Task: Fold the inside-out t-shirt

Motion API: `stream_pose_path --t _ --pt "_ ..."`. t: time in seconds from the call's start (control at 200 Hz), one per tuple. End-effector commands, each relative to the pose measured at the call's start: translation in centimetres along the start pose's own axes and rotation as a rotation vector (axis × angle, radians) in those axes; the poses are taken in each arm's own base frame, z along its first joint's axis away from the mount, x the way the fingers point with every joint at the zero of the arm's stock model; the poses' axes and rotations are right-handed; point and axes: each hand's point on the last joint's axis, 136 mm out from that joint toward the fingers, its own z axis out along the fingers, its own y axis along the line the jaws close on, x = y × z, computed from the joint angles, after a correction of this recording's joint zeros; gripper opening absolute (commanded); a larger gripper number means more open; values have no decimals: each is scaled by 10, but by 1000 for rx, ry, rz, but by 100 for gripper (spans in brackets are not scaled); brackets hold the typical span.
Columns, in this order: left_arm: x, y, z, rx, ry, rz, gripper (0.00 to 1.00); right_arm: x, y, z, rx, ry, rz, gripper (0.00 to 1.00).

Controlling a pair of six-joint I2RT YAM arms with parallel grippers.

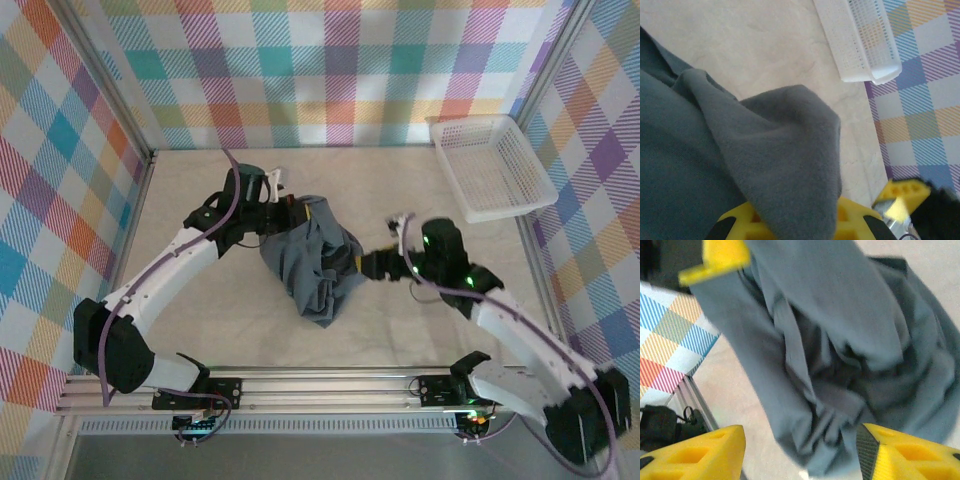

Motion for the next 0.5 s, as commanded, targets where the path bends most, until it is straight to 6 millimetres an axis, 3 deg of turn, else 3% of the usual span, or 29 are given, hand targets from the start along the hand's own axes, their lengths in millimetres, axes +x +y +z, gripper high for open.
stream_pose_path --t 0.0,0.075,0.165,0.205,0.245,0.295,0.37,0.495 --pt "-2 -15 -20 25 -33 43 0 -11 13 40 -88 22 -132 63" --pt "-3 -19 -24 32 -34 49 0 -16 16 67 -99 27 -180 66" --pt "-2 -25 -28 56 -26 59 0 -20 -6 97 -27 33 -163 65" --pt "-2 -26 -31 53 -30 65 0 -22 -12 106 -12 38 -163 58" --pt "-2 -25 -35 40 -38 77 0 -24 -15 112 -6 50 -168 44" --pt "-3 -17 -43 -9 -54 92 0 -26 -16 113 3 51 -177 22" --pt "-6 -4 -57 -60 -78 92 0 -27 -13 109 0 48 -200 0" --pt "-8 23 -71 -138 -91 75 0 -31 16 87 -96 51 -205 0"
